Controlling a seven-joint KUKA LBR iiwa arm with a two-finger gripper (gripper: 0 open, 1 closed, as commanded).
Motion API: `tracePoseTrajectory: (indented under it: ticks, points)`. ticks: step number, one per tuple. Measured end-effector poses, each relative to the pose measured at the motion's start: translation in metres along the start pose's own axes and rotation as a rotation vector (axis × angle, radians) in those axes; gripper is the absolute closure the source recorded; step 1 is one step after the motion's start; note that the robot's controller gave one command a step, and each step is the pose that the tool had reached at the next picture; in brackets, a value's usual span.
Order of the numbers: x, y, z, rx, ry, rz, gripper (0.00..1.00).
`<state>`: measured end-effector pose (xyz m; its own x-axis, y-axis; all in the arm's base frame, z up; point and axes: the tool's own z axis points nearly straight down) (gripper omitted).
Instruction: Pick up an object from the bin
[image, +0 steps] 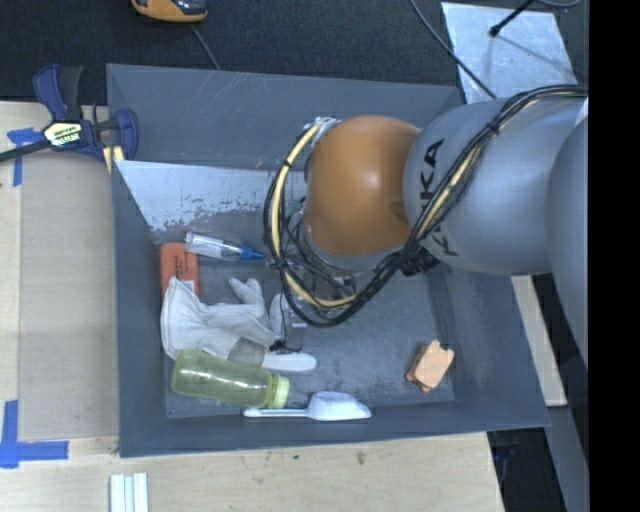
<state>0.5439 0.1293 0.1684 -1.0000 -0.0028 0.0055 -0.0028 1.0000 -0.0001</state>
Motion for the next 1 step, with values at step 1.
tracePoseTrajectory:
  ticks: [1]
  points:
    - [-0.0020,-0.0007,-0.0047,-0.001,-0.008,0.003,0.00]
